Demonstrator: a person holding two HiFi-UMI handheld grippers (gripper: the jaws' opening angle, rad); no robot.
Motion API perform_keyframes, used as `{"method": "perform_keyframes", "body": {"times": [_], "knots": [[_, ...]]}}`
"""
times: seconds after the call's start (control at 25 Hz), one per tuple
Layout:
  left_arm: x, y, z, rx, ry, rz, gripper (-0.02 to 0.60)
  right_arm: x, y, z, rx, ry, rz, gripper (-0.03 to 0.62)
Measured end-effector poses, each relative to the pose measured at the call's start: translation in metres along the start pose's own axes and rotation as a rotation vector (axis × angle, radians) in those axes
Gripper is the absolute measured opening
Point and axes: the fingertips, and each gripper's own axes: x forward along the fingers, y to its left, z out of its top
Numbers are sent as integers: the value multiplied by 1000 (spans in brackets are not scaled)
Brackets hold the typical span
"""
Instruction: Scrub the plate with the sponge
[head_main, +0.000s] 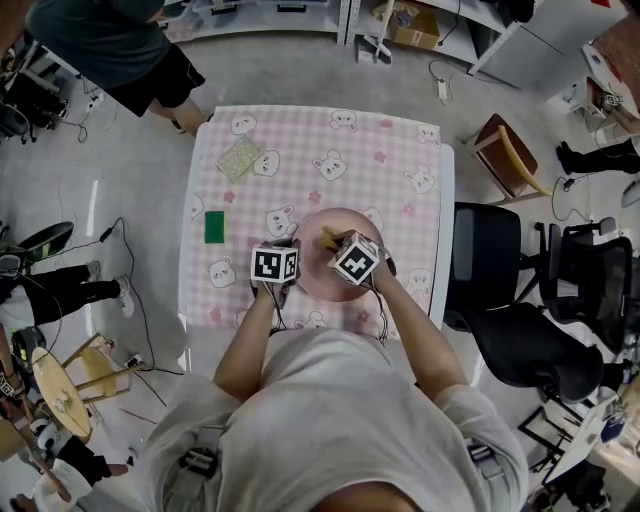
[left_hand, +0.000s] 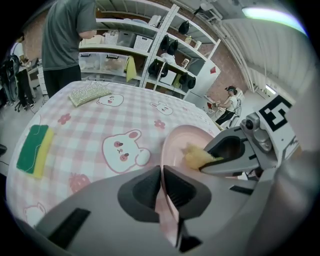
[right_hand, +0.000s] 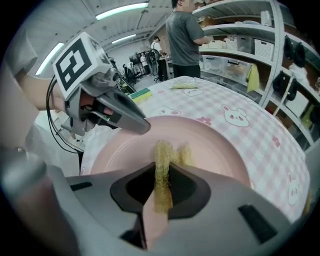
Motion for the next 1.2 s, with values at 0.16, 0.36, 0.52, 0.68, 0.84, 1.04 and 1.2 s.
{"method": "perform_keyframes", "body": {"times": [0.16,0.36,0.52,0.68,0.84,1.04,1.2], "knots": [[1,1,-3,-16,1,-6,29,7,35,-1,-106,24,106,69],[4,4,-7,-33,1,-12,29,11,69,-19,-219,83,197,69],[5,6,-8,-38,-5,-20,29,8,87,-31,-226,102,259,69],[4,4,-9,-37,-4,-21,29,-1,92,-45,-230,139,288,67],[4,4,-9,-34,-6,-28,29,-11,93,-61,-232,184,318,67],[5,5,-10,-37,-6,-34,29,-20,75,-89,-220,251,310,67],[5,4,-11,-37,-8,-39,29,-31,60,-98,-213,301,314,67]]}}
